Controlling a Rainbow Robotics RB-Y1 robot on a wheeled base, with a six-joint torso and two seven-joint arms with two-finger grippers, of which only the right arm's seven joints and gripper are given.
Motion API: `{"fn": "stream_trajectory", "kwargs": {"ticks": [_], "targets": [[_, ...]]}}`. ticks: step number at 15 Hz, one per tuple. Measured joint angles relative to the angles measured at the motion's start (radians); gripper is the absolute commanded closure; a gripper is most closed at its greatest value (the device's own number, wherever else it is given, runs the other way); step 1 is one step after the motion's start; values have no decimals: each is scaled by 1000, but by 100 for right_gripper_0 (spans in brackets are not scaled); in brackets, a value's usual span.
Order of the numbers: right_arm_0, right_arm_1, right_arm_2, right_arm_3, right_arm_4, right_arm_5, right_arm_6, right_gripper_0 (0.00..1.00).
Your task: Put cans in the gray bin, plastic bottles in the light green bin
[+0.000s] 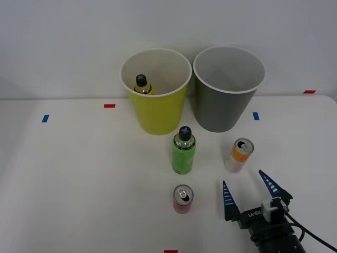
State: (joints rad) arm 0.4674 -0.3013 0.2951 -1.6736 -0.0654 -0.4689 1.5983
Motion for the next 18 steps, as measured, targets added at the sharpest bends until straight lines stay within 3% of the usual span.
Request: {"fn": "stream_trajectory", "kwargs": {"ticks": [18], "targets": [[-191,88,-34,-3,-73,190,-4,0]]}}
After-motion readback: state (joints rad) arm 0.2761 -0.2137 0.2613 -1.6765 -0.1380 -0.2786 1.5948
